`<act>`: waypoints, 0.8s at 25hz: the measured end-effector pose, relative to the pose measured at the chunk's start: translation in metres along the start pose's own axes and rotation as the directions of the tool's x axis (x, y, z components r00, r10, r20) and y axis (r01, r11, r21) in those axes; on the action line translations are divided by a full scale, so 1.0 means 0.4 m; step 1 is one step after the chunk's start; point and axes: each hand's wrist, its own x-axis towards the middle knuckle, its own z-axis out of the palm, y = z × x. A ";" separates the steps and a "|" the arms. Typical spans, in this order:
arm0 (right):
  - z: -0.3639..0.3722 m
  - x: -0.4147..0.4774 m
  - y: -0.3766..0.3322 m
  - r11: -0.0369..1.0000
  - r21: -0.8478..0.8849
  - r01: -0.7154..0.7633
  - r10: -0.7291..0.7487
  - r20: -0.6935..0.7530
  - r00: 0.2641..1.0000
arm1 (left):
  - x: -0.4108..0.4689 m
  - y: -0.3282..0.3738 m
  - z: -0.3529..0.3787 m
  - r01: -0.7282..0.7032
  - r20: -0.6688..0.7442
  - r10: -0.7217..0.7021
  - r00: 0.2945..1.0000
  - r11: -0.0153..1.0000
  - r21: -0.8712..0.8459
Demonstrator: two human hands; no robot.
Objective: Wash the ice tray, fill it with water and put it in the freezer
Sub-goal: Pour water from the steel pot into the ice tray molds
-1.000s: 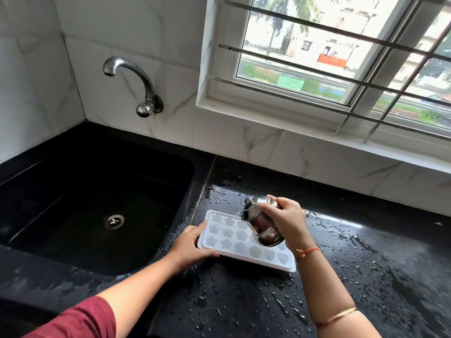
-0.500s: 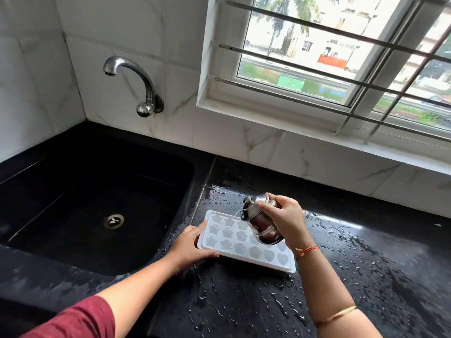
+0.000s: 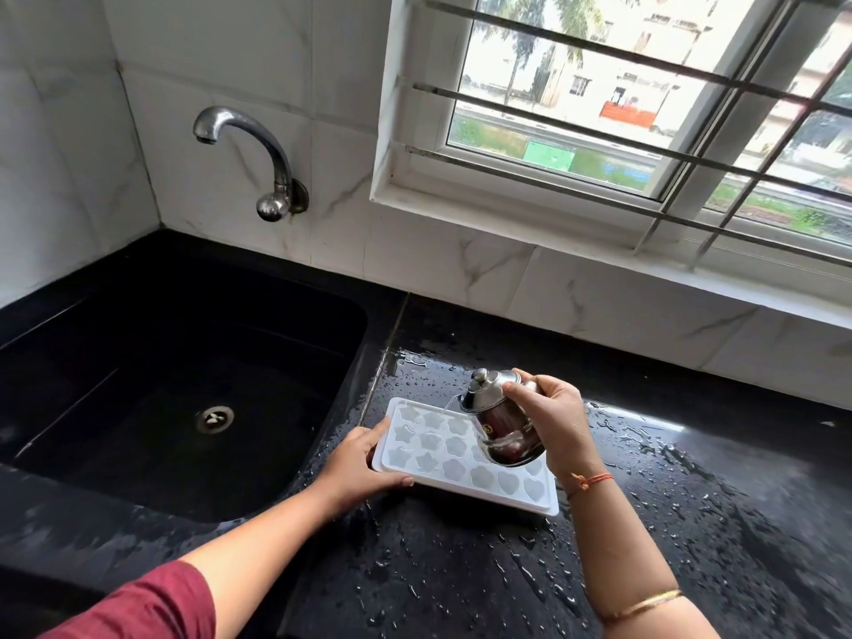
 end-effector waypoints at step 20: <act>-0.032 0.007 0.011 0.973 -0.217 0.077 -0.080 -0.008 0.997 | -0.003 0.008 0.000 0.001 0.000 -0.001 1.000 1.000 0.009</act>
